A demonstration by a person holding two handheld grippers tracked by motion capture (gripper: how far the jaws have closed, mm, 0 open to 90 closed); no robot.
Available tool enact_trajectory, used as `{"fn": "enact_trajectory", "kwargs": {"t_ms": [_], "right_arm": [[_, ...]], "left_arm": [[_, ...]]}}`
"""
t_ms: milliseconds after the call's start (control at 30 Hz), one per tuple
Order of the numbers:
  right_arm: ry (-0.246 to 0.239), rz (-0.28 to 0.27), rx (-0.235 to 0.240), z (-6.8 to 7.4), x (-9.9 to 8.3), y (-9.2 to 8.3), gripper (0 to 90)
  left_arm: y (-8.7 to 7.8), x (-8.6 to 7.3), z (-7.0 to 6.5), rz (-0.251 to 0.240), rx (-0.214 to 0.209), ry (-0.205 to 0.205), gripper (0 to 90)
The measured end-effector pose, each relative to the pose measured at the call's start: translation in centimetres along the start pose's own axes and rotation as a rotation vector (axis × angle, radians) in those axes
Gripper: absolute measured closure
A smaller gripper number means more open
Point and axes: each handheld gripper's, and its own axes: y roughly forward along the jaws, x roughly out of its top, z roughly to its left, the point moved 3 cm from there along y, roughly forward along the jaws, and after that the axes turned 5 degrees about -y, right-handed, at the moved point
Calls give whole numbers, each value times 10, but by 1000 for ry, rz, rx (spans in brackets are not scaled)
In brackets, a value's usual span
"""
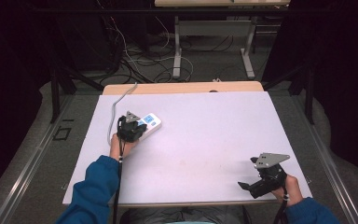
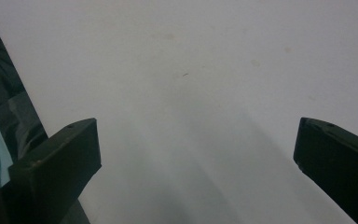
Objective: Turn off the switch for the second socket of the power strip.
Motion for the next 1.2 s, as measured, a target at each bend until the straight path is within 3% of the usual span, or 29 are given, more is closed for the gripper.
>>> {"fn": "enact_trajectory", "kwargs": {"t_ms": [633,800,1200], "right_arm": [[8,8,3,1,0,0,0],[-5,5,4,0,0,0,0],[-6,4,5,0,0,0,0]], "left_arm": [[0,0,1,-8,-10,11,900],[-2,3,-1,-12,12,29,899],[-2,3,-1,-8,18,35,898]]}}
